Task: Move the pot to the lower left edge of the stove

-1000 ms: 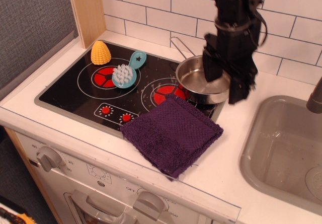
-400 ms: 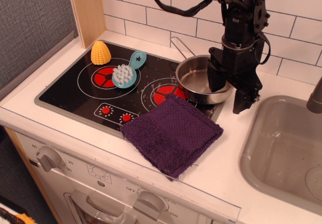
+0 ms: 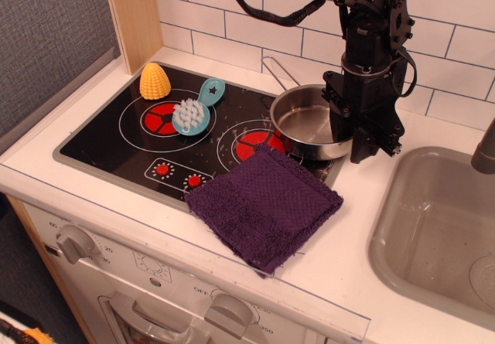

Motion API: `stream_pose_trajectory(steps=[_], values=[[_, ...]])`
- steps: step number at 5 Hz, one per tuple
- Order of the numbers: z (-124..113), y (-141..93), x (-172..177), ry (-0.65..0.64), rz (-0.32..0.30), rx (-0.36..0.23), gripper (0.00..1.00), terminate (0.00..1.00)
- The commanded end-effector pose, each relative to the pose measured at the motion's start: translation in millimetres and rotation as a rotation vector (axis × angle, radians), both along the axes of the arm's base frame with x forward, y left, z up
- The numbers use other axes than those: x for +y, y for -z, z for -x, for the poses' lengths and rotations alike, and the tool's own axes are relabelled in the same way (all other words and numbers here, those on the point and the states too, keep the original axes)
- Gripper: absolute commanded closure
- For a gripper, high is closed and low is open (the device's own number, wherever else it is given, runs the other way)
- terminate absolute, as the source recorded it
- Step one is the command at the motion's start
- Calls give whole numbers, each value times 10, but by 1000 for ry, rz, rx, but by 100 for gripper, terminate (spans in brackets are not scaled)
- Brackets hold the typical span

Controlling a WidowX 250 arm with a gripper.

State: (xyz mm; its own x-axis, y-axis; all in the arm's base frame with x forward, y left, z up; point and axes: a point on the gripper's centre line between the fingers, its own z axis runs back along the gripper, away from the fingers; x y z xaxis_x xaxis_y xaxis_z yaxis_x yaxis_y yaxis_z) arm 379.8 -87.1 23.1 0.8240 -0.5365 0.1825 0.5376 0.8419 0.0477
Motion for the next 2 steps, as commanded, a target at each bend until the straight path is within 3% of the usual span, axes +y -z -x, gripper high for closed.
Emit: stream_pose_trajectory(steps=[1, 2], values=[[-24, -76, 103, -15, -3, -27, 100, 0], [-64, -210, 113, 21, -2, -42, 100, 0]])
